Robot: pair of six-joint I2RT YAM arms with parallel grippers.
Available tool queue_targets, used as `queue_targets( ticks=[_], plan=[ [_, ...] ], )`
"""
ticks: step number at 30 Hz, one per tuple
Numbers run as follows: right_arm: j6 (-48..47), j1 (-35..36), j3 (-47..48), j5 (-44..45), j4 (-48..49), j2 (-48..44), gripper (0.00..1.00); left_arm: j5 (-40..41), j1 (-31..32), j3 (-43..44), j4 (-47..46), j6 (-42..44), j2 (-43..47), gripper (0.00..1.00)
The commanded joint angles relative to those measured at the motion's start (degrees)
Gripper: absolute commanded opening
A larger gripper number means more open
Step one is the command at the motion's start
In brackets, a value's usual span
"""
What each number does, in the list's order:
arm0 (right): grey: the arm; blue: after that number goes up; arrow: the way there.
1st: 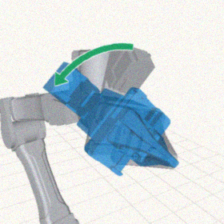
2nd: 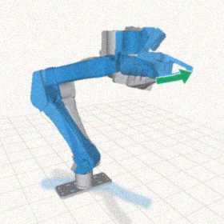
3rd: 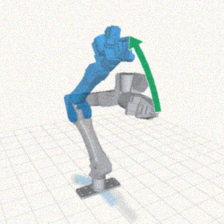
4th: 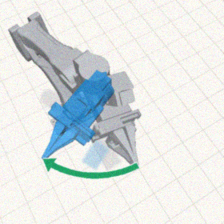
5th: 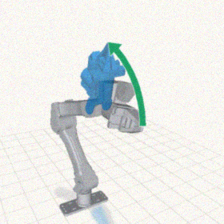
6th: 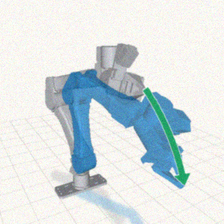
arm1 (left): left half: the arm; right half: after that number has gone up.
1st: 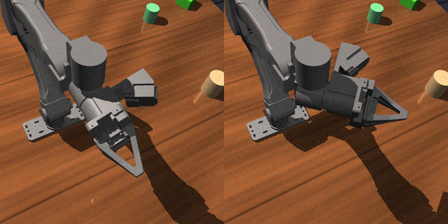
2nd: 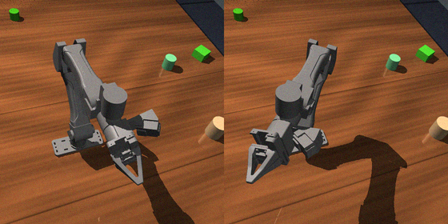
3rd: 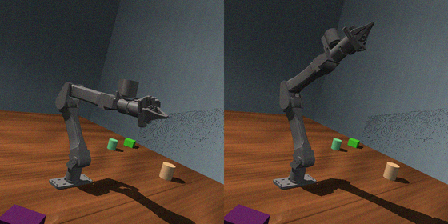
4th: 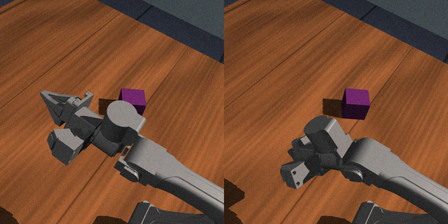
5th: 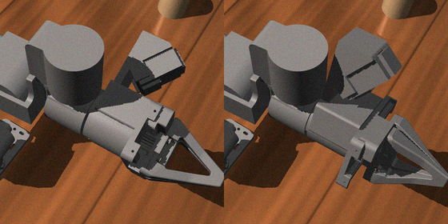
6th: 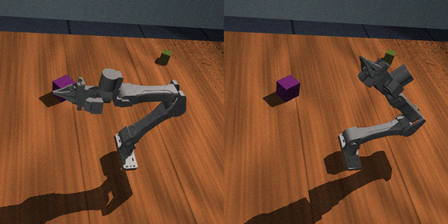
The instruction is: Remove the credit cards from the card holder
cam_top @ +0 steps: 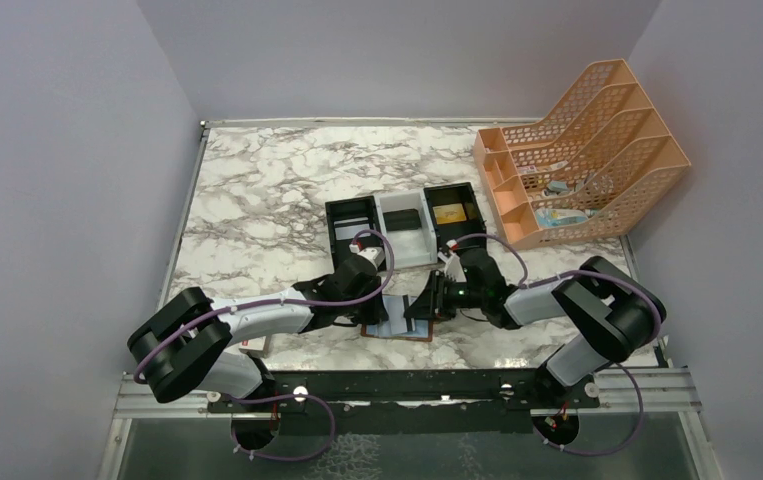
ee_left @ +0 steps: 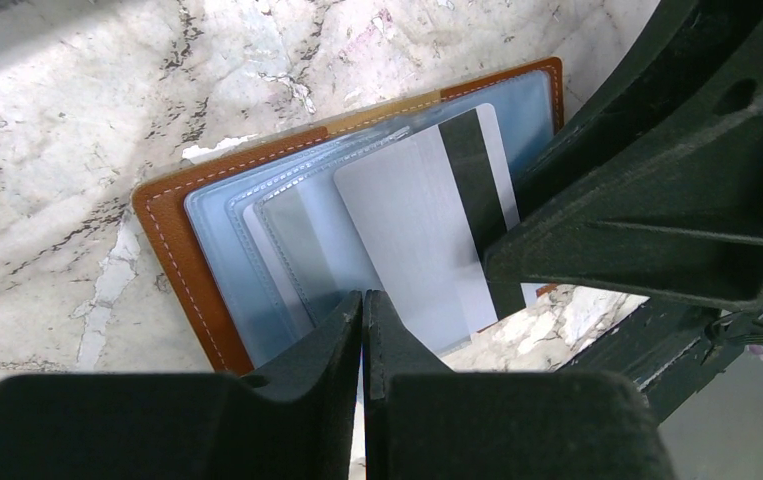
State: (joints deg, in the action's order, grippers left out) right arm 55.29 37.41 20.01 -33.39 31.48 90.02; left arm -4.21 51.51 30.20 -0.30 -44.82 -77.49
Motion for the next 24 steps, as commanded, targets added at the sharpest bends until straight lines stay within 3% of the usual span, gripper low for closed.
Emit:
queue_targets(
  ticks=[1,6,10,18,24],
  plan=[
    [-0.42,-0.23,0.38,-1.38,1.91,1.96,0.2,2.33,0.17,0.34,3.79,1.33,-0.67,0.09],
    [-0.72,-0.32,0.44,-1.78,2.16,2.17,0.06,2.82,0.17,0.46,3.79,0.85,-0.62,0.08],
    [-2.25,-1.01,-0.01,1.16,-1.58,-0.96,0.01,3.75,0.17,0.53,4.16,1.04,-0.42,0.09],
    [-8.0,-3.93,-0.46,0.28,-10.32,-9.33,0.01,5.33,0.19,0.84,4.21,0.3,0.93,0.09],
    [-9.16,-4.01,-0.35,-0.08,-11.03,-11.65,0.01,5.31,0.18,2.19,4.9,0.96,4.18,0.2]
  ],
)
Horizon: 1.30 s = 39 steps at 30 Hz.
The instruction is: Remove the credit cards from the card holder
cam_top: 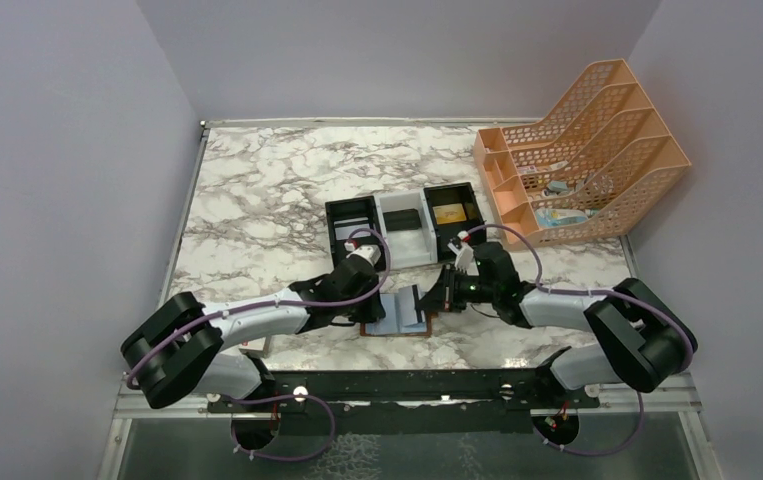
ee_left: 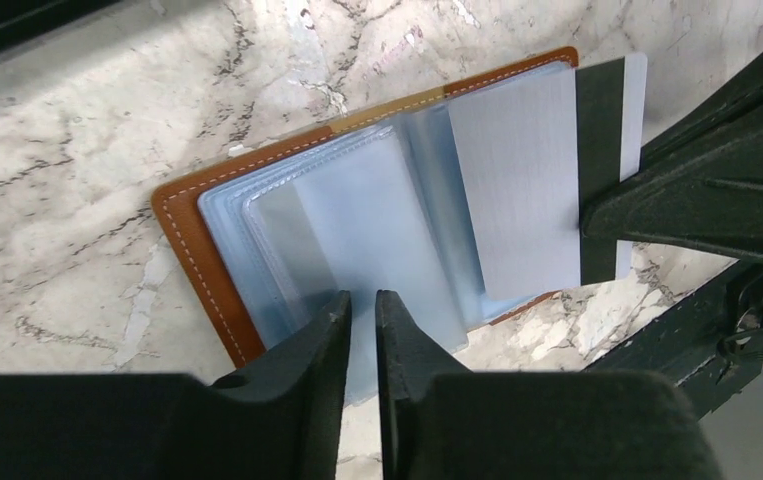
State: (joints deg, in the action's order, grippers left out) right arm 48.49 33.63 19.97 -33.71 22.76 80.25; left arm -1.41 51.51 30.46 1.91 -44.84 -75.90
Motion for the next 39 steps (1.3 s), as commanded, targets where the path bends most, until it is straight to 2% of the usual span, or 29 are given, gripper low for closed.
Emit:
queue_targets(
  ticks=[1,5,9,12,21,27,32,37,39],
  plan=[
    [-2.53,-0.18,-0.36,0.38,-2.21,-2.36,0.01,2.7,0.17,2.25,3.28,1.06,3.27,0.22],
    [-3.76,-0.27,-0.93,0.37,-0.98,-4.94,0.01,3.92,0.23,3.46,5.14,1.99,6.72,0.35],
    [-5.53,-0.26,-1.65,0.24,0.39,-8.27,0.01,7.13,0.05,6.14,10.31,3.88,9.07,0.42],
    [-6.41,-0.21,-1.98,0.56,0.39,-10.5,0.01,9.85,-0.42,7.13,13.25,4.67,10.93,0.54],
    [-5.89,-0.17,-3.44,-1.26,2.67,-11.96,0.01,11.48,-4.11,11.24,20.0,8.37,13.24,0.72],
    [-6.65,-0.22,-3.82,-2.48,5.93,-12.91,0.01,8.11,-13.23,13.43,23.59,12.59,15.47,0.87],
    [-10.53,-0.27,-1.96,-2.28,3.87,-16.07,0.01,6.51,-20.39,17.27,27.87,16.81,15.85,0.98],
    [-13.2,-0.16,-0.81,-0.25,2.9,-17.94,0.01,10.02,-26.87,23.18,34.3,22.56,15.03,0.99],
    [-13.46,-0.21,-0.28,-0.44,3.19,-17.58,0.01,11.59,-29.49,22.86,34.97,23.53,15.99,0.99]
  ],
)
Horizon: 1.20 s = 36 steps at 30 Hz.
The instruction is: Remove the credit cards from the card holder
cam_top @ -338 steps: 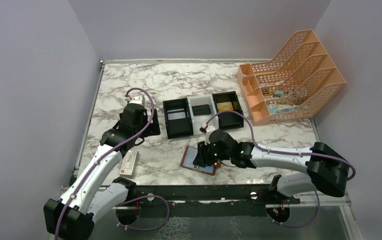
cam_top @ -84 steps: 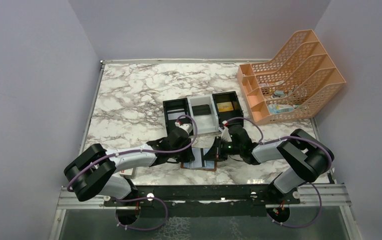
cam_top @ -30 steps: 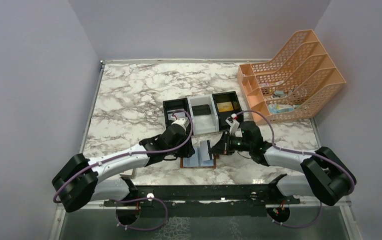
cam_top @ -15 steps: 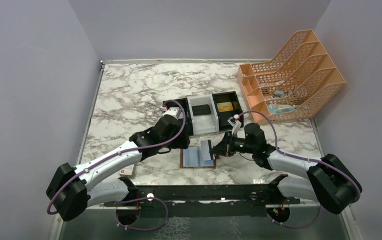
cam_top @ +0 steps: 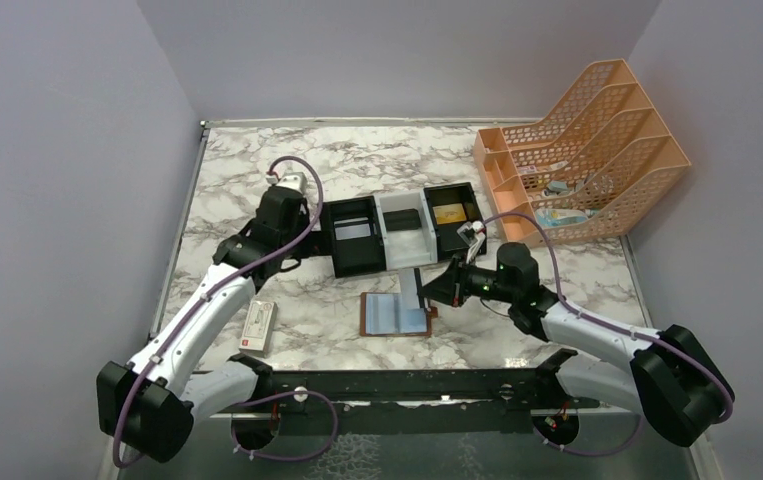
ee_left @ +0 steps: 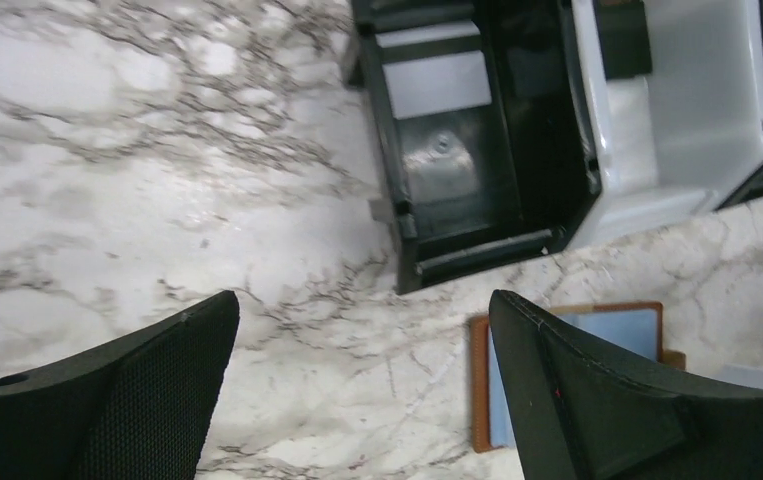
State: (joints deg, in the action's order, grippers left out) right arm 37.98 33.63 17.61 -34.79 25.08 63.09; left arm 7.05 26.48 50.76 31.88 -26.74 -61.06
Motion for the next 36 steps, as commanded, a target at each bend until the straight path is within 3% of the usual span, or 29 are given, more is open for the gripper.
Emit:
queue_targets(
  ticks=[1,5,23,28,36],
  plan=[
    [-2.9,-0.18,2.26,0.5,0.96,-0.18,0.01,3.71,-5.57,1.22,4.44,5.35,1.92,0.99],
    [-2.96,-0.18,2.8,-0.5,2.14,0.87,0.01,5.46,-7.97,-4.47,2.32,3.98,3.64,0.99],
    [-14.74,0.1,14.64,1.15,-8.04,1.9,0.01,12.21,-8.02,-5.43,2.22,2.29,9.95,0.99],
    [-21.81,4.38,18.44,8.32,-9.97,2.94,0.01,11.43,-8.04,-5.16,2.17,2.92,9.82,0.99],
    [-42.01,17.93,29.68,30.45,-14.31,13.11,0.01,13.8,-8.09,-5.63,2.29,2.28,12.46,0.99]
  ],
)
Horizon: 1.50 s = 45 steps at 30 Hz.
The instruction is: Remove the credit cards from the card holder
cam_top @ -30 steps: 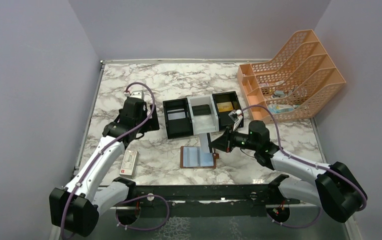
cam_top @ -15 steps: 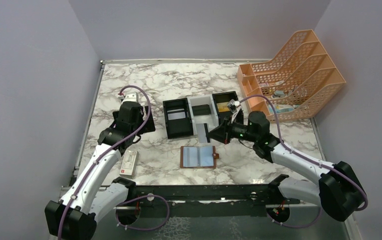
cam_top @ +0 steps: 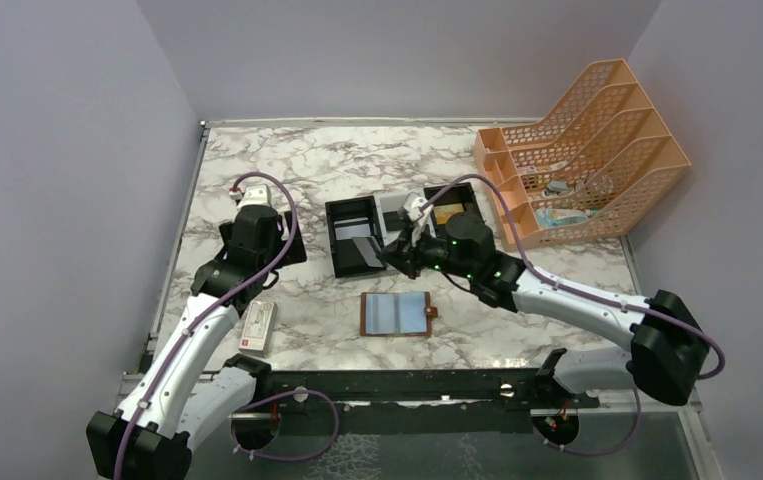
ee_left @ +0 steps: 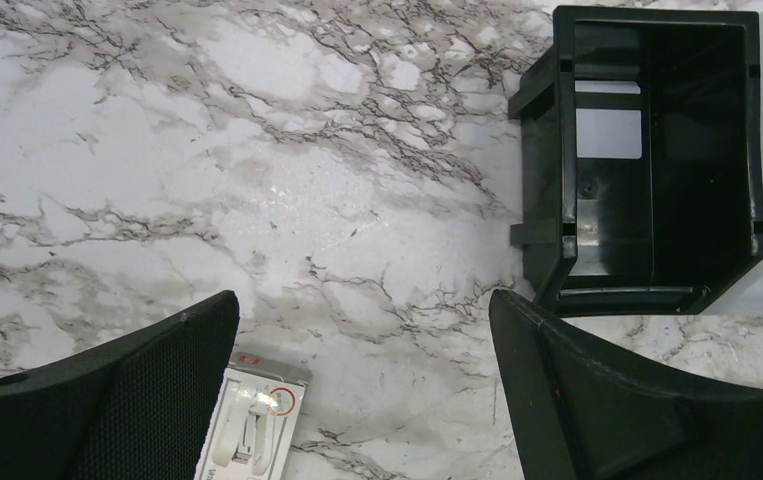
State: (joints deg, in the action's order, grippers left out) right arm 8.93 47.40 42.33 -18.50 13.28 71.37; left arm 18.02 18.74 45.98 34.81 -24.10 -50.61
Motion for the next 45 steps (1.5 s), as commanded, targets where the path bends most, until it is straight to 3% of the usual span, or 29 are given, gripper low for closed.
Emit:
queue_targets(
  ticks=[1,10,16,20,29,36,45],
  plan=[
    [-15.29,5.06,6.23,15.49,-2.74,6.64,0.01,3.09,-0.35,-0.96,-0.64,-0.46,2.13,0.99],
    [-30.42,7.09,17.3,28.99,-5.8,19.67,0.01,7.13,-0.81,-0.61,0.08,-1.07,3.68,0.99],
    [-40.58,7.09,27.56,26.29,-13.79,28.92,0.01,7.76,-2.05,-0.76,0.07,-1.24,5.65,0.99],
    [-46.19,7.05,28.37,25.81,-12.67,31.8,0.01,7.75,-2.09,-0.81,0.05,-1.37,6.13,0.99],
    [-51.16,7.01,34.03,26.85,-17.82,39.68,0.01,5.98,-2.21,-0.76,-0.44,-1.07,4.6,0.99],
    [-52.56,7.01,37.24,28.33,-17.04,43.94,0.01,3.57,-2.23,-0.98,-0.48,-1.12,5.32,0.99],
    [-56.4,6.84,39.48,28.2,-13.96,48.16,0.05,6.76,-2.22,-0.72,0.23,-2.09,6.69,0.99]
  ],
)
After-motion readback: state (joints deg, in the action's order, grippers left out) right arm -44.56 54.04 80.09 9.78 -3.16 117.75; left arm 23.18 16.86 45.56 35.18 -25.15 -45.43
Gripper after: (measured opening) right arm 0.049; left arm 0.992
